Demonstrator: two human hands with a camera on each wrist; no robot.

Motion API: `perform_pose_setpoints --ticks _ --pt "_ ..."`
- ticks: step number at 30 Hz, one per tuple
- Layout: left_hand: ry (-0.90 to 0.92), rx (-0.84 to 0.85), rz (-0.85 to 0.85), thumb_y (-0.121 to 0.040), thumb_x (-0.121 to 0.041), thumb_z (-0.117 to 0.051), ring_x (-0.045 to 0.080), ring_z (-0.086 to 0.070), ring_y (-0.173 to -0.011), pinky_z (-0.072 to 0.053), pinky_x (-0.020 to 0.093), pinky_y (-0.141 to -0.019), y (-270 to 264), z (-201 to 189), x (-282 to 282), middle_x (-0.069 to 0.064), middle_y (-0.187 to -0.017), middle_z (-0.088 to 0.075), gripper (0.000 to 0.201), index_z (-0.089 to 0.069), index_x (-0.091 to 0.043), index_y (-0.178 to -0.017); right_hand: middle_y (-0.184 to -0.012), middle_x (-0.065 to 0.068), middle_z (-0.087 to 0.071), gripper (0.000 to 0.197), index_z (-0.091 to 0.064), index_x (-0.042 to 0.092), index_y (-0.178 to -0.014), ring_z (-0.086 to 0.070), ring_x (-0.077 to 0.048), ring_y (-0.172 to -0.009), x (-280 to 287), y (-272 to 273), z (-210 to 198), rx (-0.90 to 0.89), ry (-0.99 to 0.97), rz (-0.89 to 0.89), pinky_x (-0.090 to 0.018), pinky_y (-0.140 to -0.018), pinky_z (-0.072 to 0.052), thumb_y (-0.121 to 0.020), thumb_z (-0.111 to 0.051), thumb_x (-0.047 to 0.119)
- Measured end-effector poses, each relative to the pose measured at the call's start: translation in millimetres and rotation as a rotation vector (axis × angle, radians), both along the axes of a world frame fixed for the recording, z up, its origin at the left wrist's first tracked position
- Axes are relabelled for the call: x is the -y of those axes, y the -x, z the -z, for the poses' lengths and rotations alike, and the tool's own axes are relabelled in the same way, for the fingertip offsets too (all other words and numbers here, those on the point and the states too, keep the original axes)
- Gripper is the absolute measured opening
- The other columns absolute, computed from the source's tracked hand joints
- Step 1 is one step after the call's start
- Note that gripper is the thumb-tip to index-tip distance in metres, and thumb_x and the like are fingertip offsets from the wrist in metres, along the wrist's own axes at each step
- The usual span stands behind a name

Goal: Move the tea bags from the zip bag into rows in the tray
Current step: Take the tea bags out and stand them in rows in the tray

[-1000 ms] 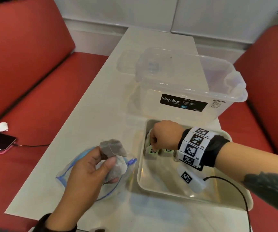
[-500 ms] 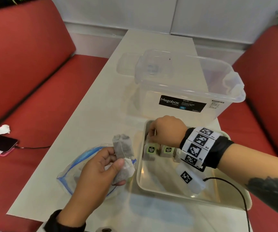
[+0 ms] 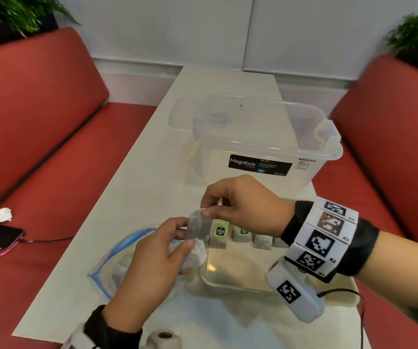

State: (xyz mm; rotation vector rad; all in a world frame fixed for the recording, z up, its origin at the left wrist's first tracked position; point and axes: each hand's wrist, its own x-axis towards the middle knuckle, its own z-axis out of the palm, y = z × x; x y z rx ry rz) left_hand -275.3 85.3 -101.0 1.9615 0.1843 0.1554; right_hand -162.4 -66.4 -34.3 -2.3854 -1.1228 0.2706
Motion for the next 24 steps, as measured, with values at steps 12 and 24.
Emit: perform_pose_setpoints --ticks 12,24 --pt "-0.255 0.23 0.196 -0.085 -0.005 -0.063 -0.016 -0.042 -0.113 -0.027 -0.005 -0.086 -9 -10 11 -0.03 -0.123 -0.046 0.042 -0.059 -0.046 -0.096 -0.087 0.009 -0.068 0.013 -0.07 0.024 -0.098 -0.05 -0.005 -0.07 17 8 -9 0.069 0.06 0.144 -0.03 -0.075 -0.048 -0.087 -0.064 0.024" --pt "-0.245 0.208 0.224 -0.087 -0.009 -0.061 -0.02 -0.041 -0.11 -0.027 -0.005 -0.086 -11 -8 18 -0.033 -0.113 -0.047 0.049 -0.048 -0.051 -0.106 -0.085 0.012 -0.057 0.057 -0.036 0.03 -0.128 -0.048 -0.006 -0.061 22 24 -11 0.161 0.083 0.229 -0.029 -0.06 -0.043 -0.077 -0.062 0.021"
